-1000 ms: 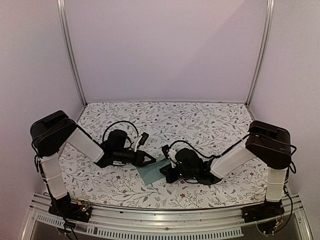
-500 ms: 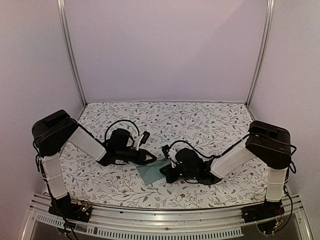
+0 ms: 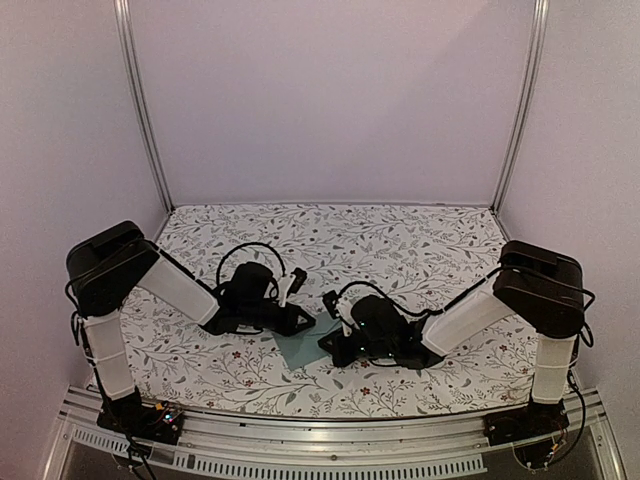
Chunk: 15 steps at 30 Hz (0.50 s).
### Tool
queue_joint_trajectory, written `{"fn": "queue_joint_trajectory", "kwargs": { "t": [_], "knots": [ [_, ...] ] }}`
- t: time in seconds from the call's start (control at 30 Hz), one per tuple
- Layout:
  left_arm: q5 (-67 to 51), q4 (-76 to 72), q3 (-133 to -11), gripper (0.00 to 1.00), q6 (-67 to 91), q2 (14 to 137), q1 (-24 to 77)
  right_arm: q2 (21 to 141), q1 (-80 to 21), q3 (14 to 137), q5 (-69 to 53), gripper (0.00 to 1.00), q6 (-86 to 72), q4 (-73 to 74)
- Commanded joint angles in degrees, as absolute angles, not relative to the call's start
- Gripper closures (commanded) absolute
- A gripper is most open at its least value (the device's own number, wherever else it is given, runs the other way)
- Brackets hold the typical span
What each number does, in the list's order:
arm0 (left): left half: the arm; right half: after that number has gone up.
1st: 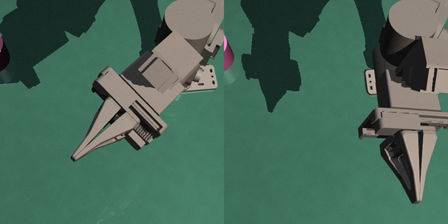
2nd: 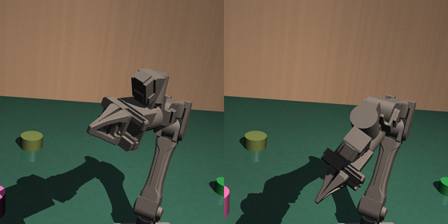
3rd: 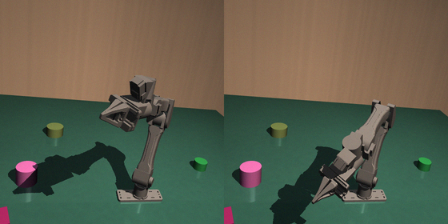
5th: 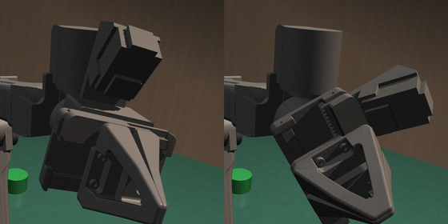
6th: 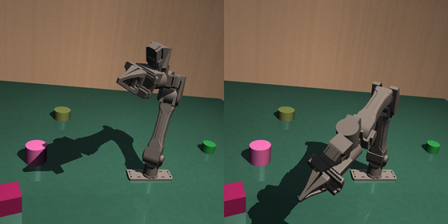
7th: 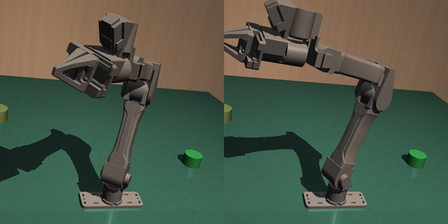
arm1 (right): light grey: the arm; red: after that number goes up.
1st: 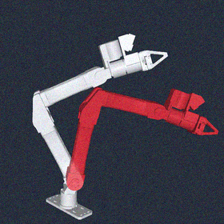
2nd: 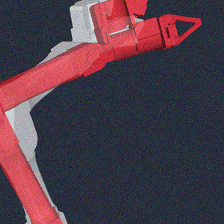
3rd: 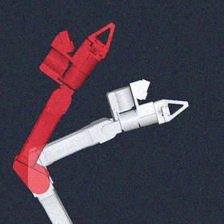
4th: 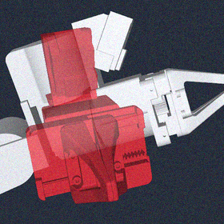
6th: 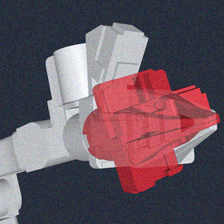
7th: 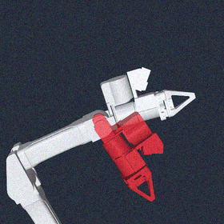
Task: Place the letter into the envelope and seal it
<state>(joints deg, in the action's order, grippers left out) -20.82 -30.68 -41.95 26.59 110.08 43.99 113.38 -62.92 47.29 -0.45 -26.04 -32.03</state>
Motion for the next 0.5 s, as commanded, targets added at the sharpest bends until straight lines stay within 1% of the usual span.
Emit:
{"fn": "queue_joint_trajectory", "kwargs": {
  "t": [0.0, 0.17, 0.27, 0.33, 0.47],
  "knots": [
    [-16.8, -29.1, -42.6, 0.97, 25.5, 111.6, 44.6, 110.2, -62.9, 47.1, -3.7, 1.0, -26.5, -29.4],
    [-15.5, -29.2, -42.4, 0.98, 25.3, 111.6, 45.4, 104.9, -62.9, 47.1, -4.5, 1.0, -27.1, -29.6],
    [-14.7, -29.7, -41.5, 0.99, 25.2, 110.8, 45.8, 102.8, -62.7, 48.3, -0.9, 0.99, -27.4, -27.5],
    [-14.2, -30.7, -40.5, 0.99, 25.1, 109.9, 46.0, 102.8, -62.4, 49.5, 2.0, 0.99, -27.7, -25.6],
    [-13.9, -31.8, -39.0, 1.0, 24.8, 108.4, 46.1, 104.8, -61.8, 52.3, 3.1, 0.99, -28.1, -23.7]
  ]
}}
